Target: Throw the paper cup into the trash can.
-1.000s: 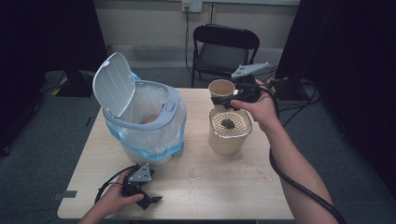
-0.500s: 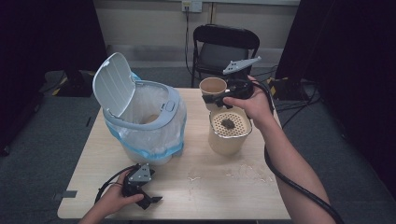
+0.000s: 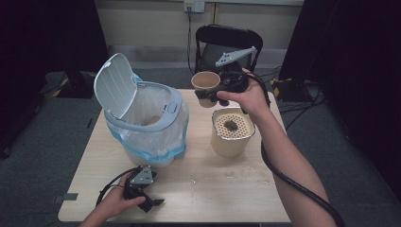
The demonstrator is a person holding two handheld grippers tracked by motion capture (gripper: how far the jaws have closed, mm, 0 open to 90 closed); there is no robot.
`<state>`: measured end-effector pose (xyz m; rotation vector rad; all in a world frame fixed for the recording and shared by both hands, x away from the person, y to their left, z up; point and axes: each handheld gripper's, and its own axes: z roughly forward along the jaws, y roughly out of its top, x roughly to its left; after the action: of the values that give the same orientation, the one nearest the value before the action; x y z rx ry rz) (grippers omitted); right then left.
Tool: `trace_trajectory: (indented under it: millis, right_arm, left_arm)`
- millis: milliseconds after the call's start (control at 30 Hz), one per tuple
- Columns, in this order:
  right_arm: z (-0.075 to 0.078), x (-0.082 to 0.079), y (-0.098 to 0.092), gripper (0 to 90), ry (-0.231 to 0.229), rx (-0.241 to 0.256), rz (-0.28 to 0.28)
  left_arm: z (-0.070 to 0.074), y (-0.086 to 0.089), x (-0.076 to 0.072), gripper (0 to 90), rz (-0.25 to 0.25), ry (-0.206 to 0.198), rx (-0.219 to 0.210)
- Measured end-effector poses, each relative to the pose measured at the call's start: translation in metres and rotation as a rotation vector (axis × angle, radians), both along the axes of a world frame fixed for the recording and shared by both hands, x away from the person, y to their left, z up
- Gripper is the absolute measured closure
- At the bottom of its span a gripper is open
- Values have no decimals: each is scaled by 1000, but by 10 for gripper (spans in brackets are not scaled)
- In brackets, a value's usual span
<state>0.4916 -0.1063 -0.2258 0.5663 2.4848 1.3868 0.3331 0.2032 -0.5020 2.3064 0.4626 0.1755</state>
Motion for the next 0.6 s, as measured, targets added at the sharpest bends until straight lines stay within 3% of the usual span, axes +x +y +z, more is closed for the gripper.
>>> trace_trajectory:
  millis: [600]
  right_arm:
    - [21,2,41,295,-13,31,72]
  left_arm:
    - [0,0,0,0,1,2,0]
